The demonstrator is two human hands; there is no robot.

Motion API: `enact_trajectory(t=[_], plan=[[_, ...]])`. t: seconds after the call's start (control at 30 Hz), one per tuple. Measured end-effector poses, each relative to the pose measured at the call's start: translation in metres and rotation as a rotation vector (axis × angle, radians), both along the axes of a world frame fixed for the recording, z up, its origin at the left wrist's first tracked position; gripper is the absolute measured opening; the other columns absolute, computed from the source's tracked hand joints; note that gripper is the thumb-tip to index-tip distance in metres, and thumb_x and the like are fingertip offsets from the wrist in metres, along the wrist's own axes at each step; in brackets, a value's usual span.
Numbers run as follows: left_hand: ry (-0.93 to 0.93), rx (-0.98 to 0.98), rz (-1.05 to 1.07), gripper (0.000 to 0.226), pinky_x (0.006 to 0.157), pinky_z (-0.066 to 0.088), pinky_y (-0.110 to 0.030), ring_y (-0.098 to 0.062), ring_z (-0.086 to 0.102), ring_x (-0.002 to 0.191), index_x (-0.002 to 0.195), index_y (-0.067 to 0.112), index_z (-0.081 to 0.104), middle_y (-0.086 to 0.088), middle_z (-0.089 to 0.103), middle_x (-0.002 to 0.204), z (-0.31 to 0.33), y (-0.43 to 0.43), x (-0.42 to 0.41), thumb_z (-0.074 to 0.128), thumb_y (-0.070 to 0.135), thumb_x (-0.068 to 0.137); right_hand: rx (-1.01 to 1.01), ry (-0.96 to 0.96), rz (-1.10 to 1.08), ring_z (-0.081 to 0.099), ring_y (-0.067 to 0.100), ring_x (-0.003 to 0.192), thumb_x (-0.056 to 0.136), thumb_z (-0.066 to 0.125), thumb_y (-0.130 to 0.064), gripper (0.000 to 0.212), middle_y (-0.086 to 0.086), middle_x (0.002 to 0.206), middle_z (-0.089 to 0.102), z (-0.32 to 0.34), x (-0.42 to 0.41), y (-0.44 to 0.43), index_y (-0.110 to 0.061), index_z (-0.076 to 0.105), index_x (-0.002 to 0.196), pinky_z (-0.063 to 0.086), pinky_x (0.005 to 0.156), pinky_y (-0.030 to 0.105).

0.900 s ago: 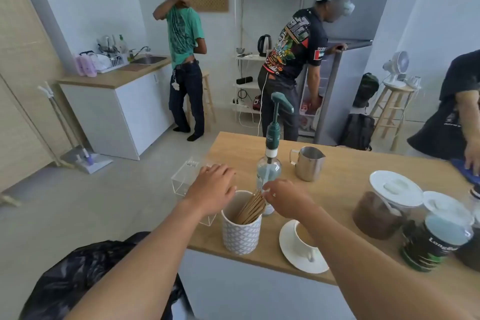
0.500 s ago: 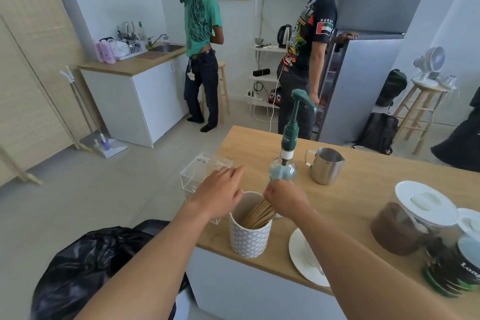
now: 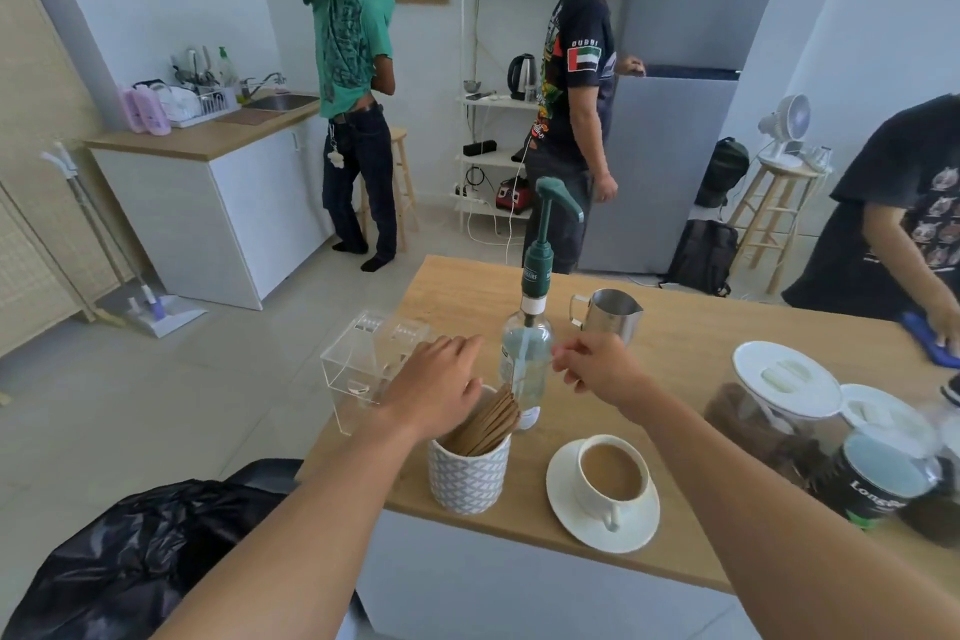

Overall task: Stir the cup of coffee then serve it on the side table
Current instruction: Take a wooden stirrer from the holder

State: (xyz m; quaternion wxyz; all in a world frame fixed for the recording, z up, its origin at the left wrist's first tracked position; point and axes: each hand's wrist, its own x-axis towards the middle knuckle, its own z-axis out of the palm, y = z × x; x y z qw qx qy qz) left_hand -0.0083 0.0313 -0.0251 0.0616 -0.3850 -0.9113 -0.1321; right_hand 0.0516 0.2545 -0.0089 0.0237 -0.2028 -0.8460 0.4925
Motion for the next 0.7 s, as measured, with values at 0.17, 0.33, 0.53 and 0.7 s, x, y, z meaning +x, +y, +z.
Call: enact_trajectory(t=[0.17, 0.33, 0.53, 0.7], plan=[[0.022, 0.048, -0.057, 0.049, 0.112, 0.034, -0.040, -0.020, 0.044, 0.132, 0.146, 0.016, 0.037, -0.002, 0.050, 0.145, 0.001, 0.026, 0.008, 0.044, 0.018, 0.097, -0.278, -0.023, -0.131, 0.059, 0.012, 0.069, 0.096, 0.061, -0.014, 0.013, 0.004, 0.080, 0.068, 0.002, 0.046, 0.053, -0.012, 0.071, 0.088, 0.054, 0.060, 0.021], [0.082, 0.101, -0.156, 0.038, 0.101, 0.040, -0.037, -0.020, 0.049, 0.120, 0.130, 0.014, 0.052, -0.003, 0.057, 0.130, 0.004, 0.052, 0.020, 0.045, 0.015, 0.093, -0.521, 0.040, -0.317, 0.061, 0.017, 0.078, 0.097, 0.059, -0.012, 0.014, 0.009, 0.088, 0.069, -0.006, 0.096, 0.099, -0.006, 0.071, 0.093, 0.053, 0.072, 0.028], [0.053, 0.152, -0.266, 0.034, 0.096, 0.043, -0.034, -0.021, 0.051, 0.113, 0.126, 0.013, 0.053, -0.003, 0.056, 0.123, -0.007, 0.085, 0.044, 0.046, 0.015, 0.093, -0.608, 0.088, -0.486, 0.058, 0.022, 0.074, 0.097, 0.051, 0.007, 0.016, 0.016, 0.085, 0.061, -0.036, 0.136, 0.110, 0.003, 0.062, 0.108, 0.051, 0.074, 0.031], [-0.010, 0.146, -0.292, 0.036, 0.093, 0.042, -0.031, -0.018, 0.048, 0.115, 0.128, 0.015, 0.050, -0.002, 0.053, 0.125, -0.024, 0.101, 0.062, 0.046, 0.017, 0.092, -0.585, 0.021, -0.662, 0.057, 0.023, 0.074, 0.097, 0.053, 0.006, 0.019, 0.018, 0.087, 0.059, -0.080, 0.148, 0.100, 0.006, 0.066, 0.111, 0.053, 0.075, 0.036]])
